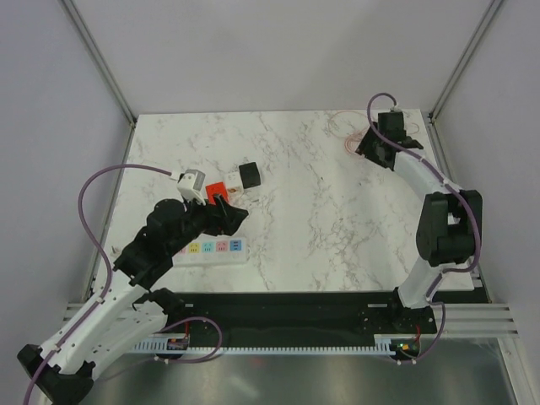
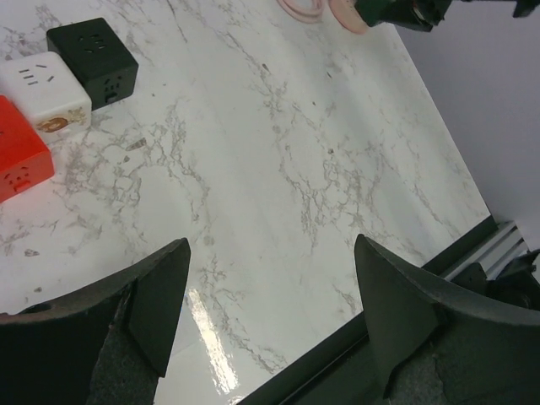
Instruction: Pull the plug off the socket
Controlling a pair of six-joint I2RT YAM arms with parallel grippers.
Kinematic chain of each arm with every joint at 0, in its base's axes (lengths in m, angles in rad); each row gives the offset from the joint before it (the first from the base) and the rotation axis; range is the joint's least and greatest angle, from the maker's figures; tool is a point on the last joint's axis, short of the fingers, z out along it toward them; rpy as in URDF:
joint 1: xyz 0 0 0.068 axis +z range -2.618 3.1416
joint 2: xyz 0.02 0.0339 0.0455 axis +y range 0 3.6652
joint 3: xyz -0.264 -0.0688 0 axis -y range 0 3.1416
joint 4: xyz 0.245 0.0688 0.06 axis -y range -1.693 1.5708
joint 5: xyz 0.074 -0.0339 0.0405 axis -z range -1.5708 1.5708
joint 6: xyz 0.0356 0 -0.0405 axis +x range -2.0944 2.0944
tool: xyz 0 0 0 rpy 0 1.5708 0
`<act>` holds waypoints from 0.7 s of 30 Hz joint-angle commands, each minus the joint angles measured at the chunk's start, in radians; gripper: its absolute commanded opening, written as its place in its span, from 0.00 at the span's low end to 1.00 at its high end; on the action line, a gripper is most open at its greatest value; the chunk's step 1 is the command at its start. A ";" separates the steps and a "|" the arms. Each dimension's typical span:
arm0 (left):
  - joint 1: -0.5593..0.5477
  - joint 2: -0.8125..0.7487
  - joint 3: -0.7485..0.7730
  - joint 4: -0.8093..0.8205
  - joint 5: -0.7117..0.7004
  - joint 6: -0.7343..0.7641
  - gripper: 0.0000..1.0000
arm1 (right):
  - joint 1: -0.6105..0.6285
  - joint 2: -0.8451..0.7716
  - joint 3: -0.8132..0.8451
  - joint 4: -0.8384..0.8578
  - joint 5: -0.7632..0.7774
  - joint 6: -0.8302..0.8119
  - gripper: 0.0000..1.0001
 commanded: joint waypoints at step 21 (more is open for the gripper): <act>-0.127 -0.011 -0.009 0.045 0.065 0.012 0.83 | -0.099 0.450 0.388 0.029 0.127 -0.003 0.53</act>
